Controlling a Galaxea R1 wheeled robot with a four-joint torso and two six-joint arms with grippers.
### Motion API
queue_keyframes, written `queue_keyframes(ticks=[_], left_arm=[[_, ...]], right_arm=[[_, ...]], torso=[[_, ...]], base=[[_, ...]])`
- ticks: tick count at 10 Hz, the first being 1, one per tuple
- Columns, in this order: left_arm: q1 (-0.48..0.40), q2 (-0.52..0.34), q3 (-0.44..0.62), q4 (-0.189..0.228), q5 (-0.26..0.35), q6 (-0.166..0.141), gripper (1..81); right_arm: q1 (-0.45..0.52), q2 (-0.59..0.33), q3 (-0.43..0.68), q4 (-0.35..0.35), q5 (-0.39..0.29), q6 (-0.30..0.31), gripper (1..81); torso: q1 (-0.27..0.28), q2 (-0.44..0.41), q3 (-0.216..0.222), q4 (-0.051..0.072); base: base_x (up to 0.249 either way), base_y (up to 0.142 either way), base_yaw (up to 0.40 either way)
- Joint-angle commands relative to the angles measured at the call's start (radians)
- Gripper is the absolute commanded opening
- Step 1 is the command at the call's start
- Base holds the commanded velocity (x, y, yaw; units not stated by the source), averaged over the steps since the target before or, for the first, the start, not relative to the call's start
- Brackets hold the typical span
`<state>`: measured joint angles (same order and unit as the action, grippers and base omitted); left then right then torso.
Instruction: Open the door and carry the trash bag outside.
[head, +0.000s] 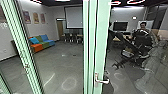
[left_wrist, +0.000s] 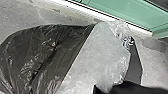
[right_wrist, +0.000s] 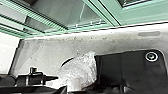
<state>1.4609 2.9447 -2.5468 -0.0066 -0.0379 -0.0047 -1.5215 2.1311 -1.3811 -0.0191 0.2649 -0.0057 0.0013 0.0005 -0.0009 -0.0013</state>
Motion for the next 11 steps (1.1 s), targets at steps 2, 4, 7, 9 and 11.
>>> queue_keyframes(ticks=[2,4,7,9,11], left_arm=[[-0.052,-0.001,0.01,0.002,0.049,0.002,1.0],[-0.052,0.005,0.008,0.007,0.049,0.002,1.0],[-0.05,0.01,0.008,0.007,0.049,0.0,1.0],[-0.05,0.013,0.008,0.002,0.049,0.0,1.0],[-0.052,0.018,0.008,0.0,0.049,0.0,1.0]], right_arm=[[0.193,-0.265,0.277,0.027,-0.024,0.003,81.1],[0.281,-0.322,0.318,0.064,-0.03,0.003,81.1],[0.428,-0.427,0.425,0.1,-0.101,0.004,81.1],[0.528,-0.464,0.462,0.172,-0.118,0.004,81.1],[0.647,-0.483,0.487,0.267,-0.177,0.004,81.1]], torso=[[0.0,-0.001,0.0,0.0],[0.0,-0.001,0.0,0.0],[0.0,-0.001,0.0,0.0],[0.0,-0.001,0.0,0.0],[0.0,-0.001,0.0,0.0]], base=[[0.0,0.0,0.0],[0.0,0.0,0.0],[0.0,0.0,0.0],[0.0,0.0,0.0],[0.0,0.0,0.0]])
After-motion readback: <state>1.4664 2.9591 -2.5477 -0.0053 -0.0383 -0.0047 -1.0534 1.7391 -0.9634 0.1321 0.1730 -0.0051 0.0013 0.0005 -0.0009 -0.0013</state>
